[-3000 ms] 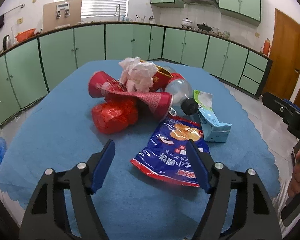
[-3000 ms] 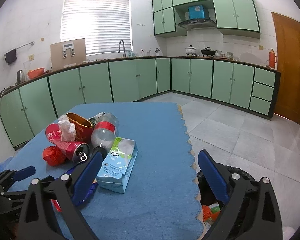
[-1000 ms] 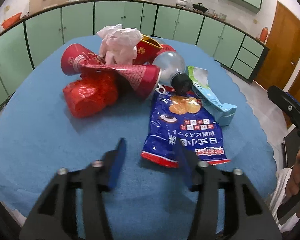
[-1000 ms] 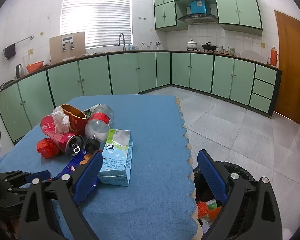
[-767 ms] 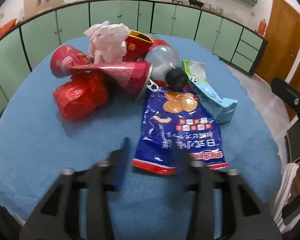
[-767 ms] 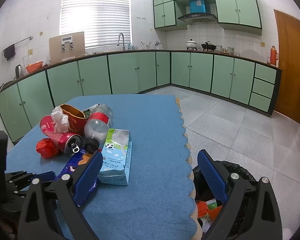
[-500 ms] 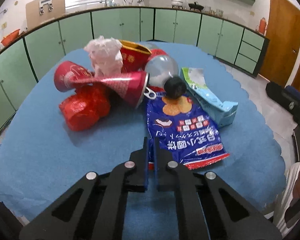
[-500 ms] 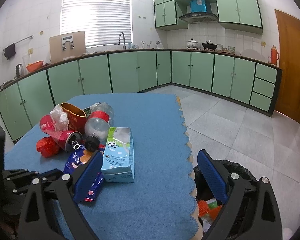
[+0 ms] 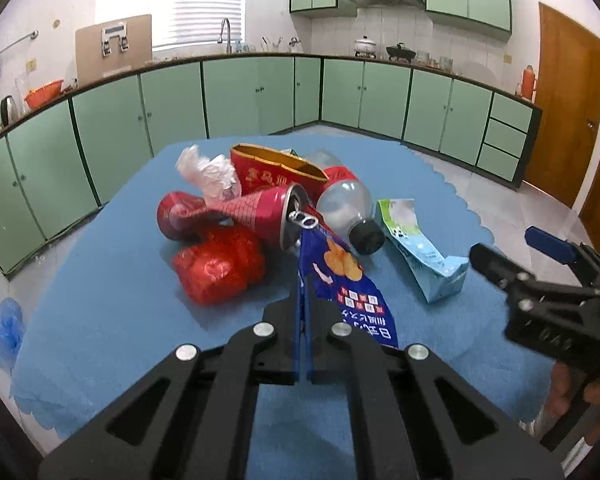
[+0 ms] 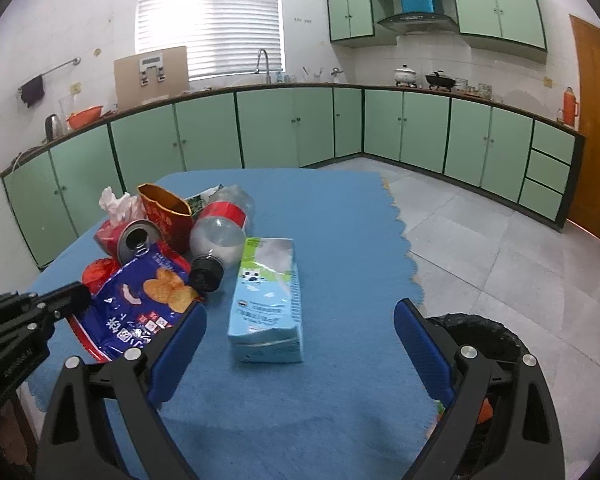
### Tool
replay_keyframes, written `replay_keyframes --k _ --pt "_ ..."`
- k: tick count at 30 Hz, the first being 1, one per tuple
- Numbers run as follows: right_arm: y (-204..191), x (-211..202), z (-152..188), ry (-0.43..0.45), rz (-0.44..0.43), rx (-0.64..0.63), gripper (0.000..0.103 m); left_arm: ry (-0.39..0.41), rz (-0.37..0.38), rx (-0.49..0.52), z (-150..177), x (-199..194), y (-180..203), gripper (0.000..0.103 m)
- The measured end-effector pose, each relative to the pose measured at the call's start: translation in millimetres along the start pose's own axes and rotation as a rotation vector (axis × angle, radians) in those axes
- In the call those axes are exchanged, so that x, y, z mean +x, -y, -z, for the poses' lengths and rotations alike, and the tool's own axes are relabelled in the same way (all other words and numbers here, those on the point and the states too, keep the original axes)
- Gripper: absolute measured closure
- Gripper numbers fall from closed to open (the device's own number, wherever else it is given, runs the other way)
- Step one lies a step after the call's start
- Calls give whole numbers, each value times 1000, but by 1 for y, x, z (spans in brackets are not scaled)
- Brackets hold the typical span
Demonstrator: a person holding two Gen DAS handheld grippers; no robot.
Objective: Collect trash
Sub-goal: 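Grasp the blue snack bag with the left gripper while the right gripper grasps the milk carton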
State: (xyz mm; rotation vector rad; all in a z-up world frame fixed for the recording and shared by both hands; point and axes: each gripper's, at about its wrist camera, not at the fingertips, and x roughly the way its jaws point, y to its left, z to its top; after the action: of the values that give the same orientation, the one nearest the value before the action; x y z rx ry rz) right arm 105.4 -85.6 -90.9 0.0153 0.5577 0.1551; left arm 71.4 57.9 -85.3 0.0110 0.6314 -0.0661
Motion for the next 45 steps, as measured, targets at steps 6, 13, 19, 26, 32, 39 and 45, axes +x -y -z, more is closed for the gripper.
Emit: replay_keyframes --k 6,13,19,26,32,39,45 --pt "-7 18 1 -31 -12 0 14 21 -1 -4 -5 8 -9 103" --pt "-11 41 9 -97 6 -8 19 -5 16 -16 -2 21 -18 103" --pt "-13 45 10 -123 4 -12 20 -62 49 -27 7 32 -25 99" --pt "-12 48 10 -142 -3 -10 21 -138 94 -59 14 57 -35 51" --pt "-9 56 11 -187 -27 -2 55 -165 113 -51 16 69 -34 81" --pt "-7 52 14 -181 -16 0 57 -129 76 -24 12 59 -27 98" --pt "3 35 11 -155 1 1 57 -80 78 -32 2 37 -21 99"
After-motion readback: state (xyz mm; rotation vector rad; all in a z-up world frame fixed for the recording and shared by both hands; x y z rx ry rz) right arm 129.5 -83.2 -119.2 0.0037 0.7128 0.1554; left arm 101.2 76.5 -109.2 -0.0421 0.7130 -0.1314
